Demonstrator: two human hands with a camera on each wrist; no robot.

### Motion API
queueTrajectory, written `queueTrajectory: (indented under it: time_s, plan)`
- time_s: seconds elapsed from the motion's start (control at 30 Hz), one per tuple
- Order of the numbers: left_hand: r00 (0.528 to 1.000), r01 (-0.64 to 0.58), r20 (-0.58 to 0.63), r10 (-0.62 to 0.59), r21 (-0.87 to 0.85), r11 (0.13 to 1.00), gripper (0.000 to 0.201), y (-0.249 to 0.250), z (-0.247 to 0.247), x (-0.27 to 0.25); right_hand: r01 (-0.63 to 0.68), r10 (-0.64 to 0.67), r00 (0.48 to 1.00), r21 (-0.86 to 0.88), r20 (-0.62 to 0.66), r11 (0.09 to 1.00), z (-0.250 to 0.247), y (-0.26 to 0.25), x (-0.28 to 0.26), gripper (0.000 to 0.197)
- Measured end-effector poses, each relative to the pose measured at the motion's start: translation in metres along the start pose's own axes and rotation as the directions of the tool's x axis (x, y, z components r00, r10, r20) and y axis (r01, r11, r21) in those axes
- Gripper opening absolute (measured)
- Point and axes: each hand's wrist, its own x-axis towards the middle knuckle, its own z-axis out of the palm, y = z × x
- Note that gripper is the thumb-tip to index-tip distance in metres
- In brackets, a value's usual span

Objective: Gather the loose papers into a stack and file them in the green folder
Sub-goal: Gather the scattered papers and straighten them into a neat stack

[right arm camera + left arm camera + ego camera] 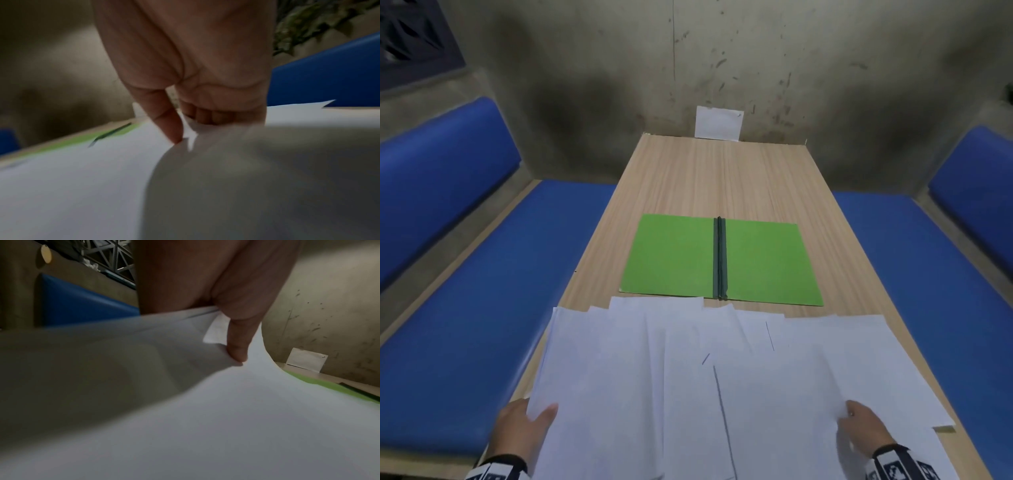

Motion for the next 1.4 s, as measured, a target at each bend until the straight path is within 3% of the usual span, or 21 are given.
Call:
queueTrajectory:
  time_s: [0.13,0.27,0.4,0.5,0.57,0.67,0.73,0.8,0.87,0.93,1.03,1.1,1.2,1.3,1.4]
  plan:
    - [0.999,0.019,0.047,-0.019,-0.011,1.000,0.033,0.004,0.002,-0.004,0.073,-0.073,0.997,-0.076,0.004,0.994,0.021,0.003,-0.010,0.008]
    - [0.990,0.003,0.139,-0.005,0.012,1.000,0.034,0.011,0.006,-0.011,0.153,-0.151,0.988,0.071,-0.034,0.986,0.029,-0.003,-0.021,0.011]
    - [0.987,-0.091,0.131,0.096,-0.042,0.995,0.032,0.021,0.002,-0.022,0.200,-0.200,0.980,0.094,-0.013,0.975,0.032,-0.017,-0.021,0.011]
    - [0.974,-0.164,0.119,0.191,-0.209,0.964,0.021,0.040,-0.009,-0.028,0.227,-0.232,0.973,0.155,0.015,0.962,0.038,-0.029,-0.024,0.017]
    - [0.962,-0.219,0.092,0.257,-0.301,0.928,0.024,0.053,-0.019,-0.032,0.226,-0.239,0.970,0.213,0.040,0.951,0.042,-0.036,-0.025,0.020]
    - [0.965,-0.227,0.033,0.259,-0.384,0.895,0.020,0.062,-0.031,-0.030,0.239,-0.270,0.957,0.240,0.104,0.941,0.049,-0.049,-0.024,0.028]
    - [0.976,-0.197,0.004,0.218,-0.415,0.888,0.026,0.062,-0.033,-0.024,0.252,-0.286,0.949,0.222,0.135,0.942,0.053,-0.056,-0.024,0.029]
    - [0.977,-0.179,0.026,0.210,-0.426,0.887,0.044,0.057,-0.030,-0.017,0.281,-0.308,0.941,0.182,0.138,0.942,0.055,-0.063,-0.026,0.019]
    - [0.976,-0.160,0.078,0.205,-0.391,0.906,0.053,0.048,-0.020,-0.013,0.301,-0.321,0.942,0.177,0.099,0.937,0.054,-0.067,-0.027,0.008]
    - [0.975,-0.134,0.132,0.181,-0.303,0.943,0.044,0.040,-0.004,-0.013,0.305,-0.318,0.947,0.199,0.039,0.931,0.047,-0.065,-0.028,0.019]
    - [0.980,-0.043,0.187,0.064,-0.115,0.992,0.039,0.030,0.020,-0.017,0.311,-0.304,0.950,0.247,-0.068,0.918,0.027,-0.063,-0.036,0.012]
    - [0.981,0.002,0.192,0.007,-0.050,0.999,0.035,0.024,0.030,-0.016,0.337,-0.307,0.940,0.255,-0.150,0.907,0.008,-0.058,-0.041,0.009]
    - [0.988,-0.026,0.152,0.027,-0.009,1.000,0.027,0.015,0.037,-0.011,0.350,-0.285,0.928,0.295,-0.241,0.889,-0.023,-0.046,-0.046,0.011]
    - [0.994,-0.048,0.101,0.033,0.143,0.989,0.037,0.013,0.043,-0.008,0.346,-0.303,0.931,0.224,-0.204,0.911,-0.048,-0.030,-0.041,0.016]
    - [0.992,-0.108,0.098,0.084,0.271,0.957,0.048,0.019,0.043,-0.008,0.335,-0.332,0.941,0.026,-0.070,0.942,-0.060,-0.021,-0.028,0.023]
